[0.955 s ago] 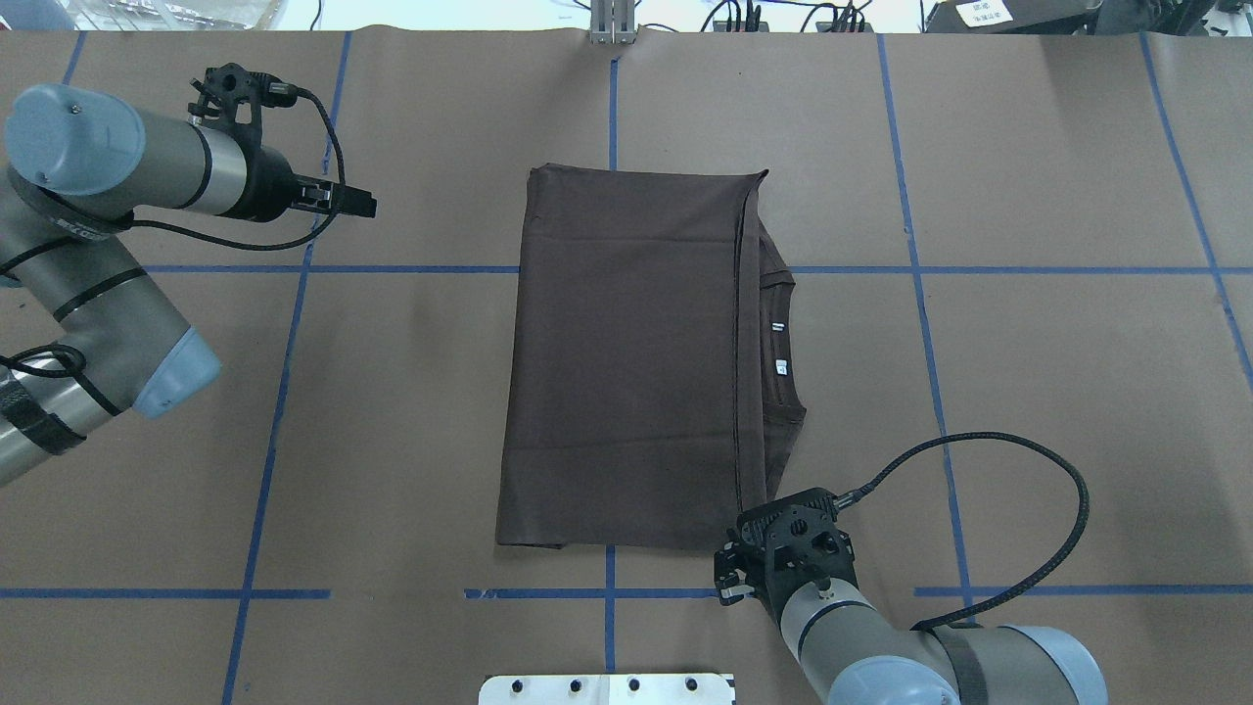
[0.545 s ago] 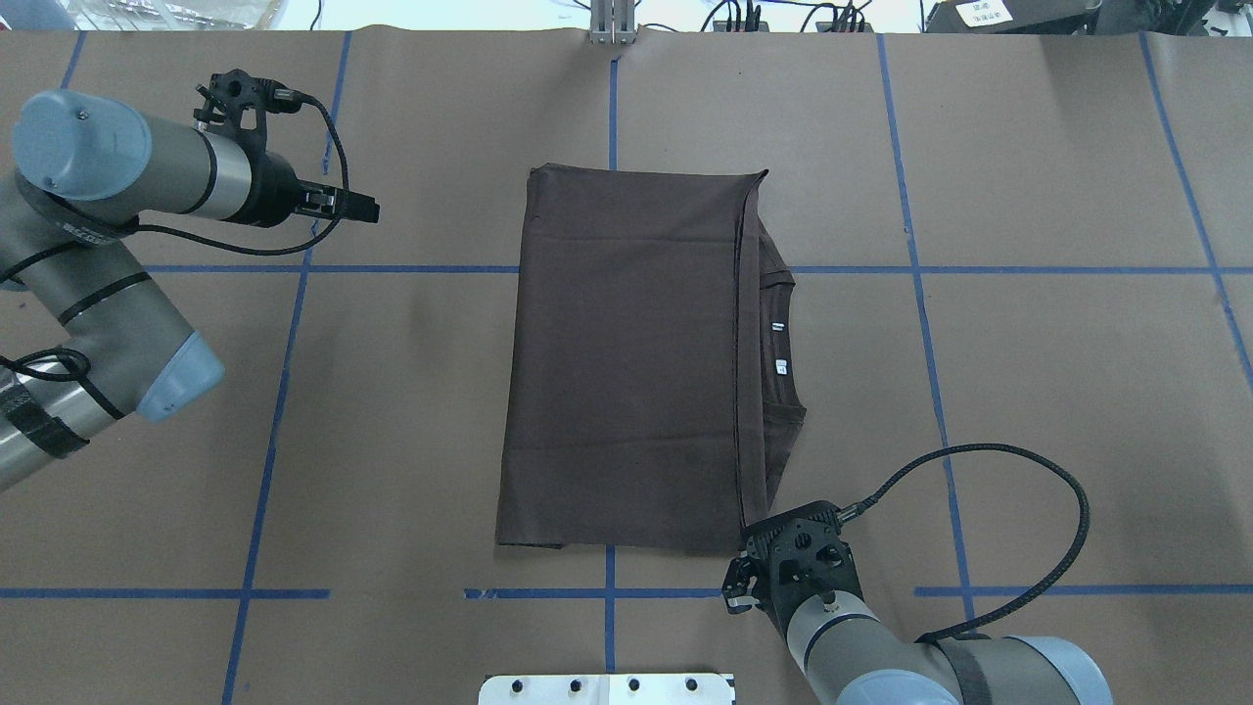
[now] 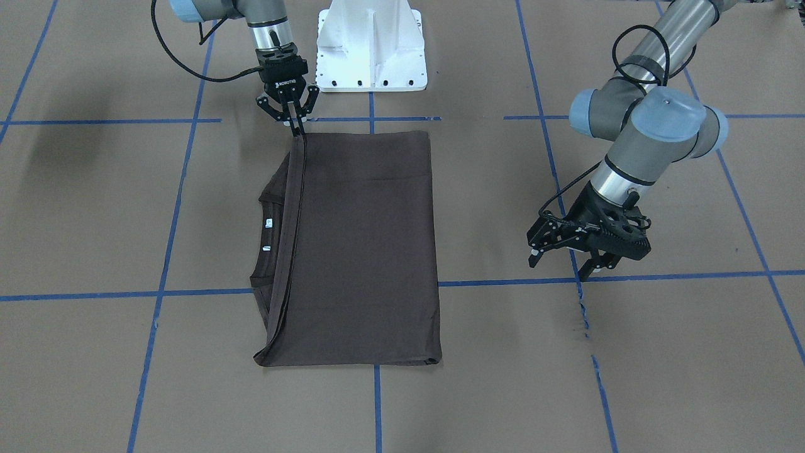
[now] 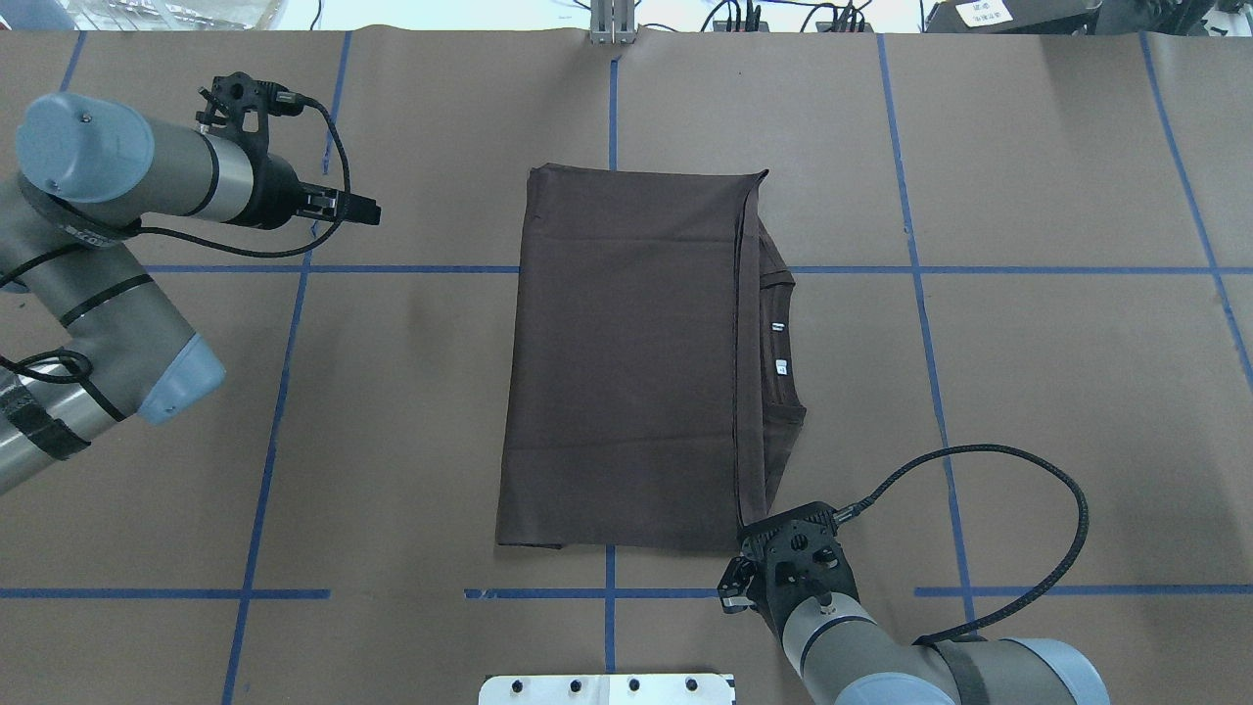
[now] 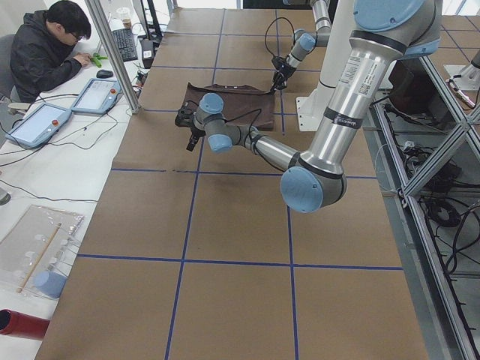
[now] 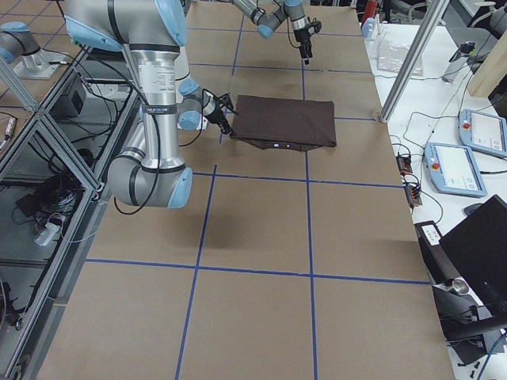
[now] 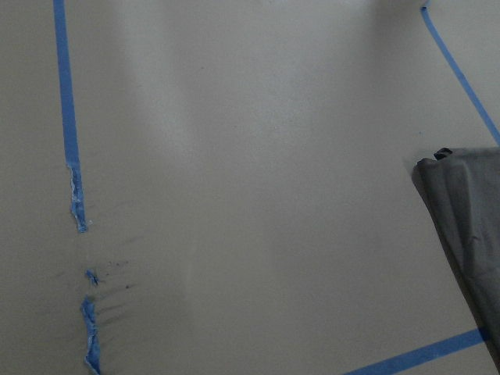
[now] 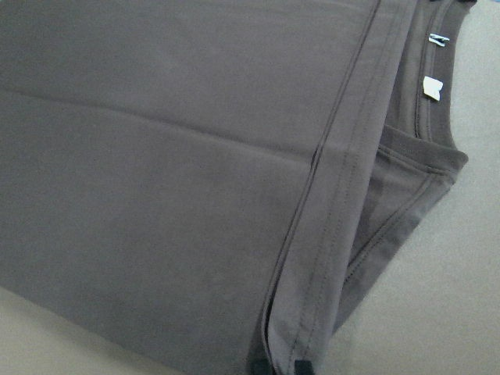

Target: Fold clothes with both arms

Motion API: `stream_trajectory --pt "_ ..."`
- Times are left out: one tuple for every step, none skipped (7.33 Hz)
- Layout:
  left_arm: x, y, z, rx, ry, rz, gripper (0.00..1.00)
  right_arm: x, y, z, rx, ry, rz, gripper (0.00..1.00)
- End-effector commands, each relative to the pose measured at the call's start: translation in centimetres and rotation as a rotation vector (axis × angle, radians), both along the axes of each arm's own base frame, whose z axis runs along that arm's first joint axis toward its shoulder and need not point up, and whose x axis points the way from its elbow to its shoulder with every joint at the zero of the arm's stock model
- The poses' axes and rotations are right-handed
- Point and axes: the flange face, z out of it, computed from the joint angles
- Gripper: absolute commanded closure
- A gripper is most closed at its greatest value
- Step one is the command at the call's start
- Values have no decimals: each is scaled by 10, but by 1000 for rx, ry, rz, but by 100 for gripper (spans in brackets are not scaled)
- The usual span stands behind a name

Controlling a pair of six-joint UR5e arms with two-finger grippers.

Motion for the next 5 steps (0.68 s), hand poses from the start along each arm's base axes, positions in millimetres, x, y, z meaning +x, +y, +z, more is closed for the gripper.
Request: stream_trajectory --pt "1 1 0 0 0 2 0 0 0 -2 0 -4 0 74" --pt "0 0 1 -1 -1 0 0 0 0 -4 0 -10 2 74" --pt "1 0 2 -2 -2 2 0 0 -1 -5 1 -10 5 76" --pt "1 0 2 -2 -2 2 0 0 -1 -5 1 -10 5 82" --pt "5 2 3 -4 -5 6 0 0 -1 -5 1 -12 7 89"
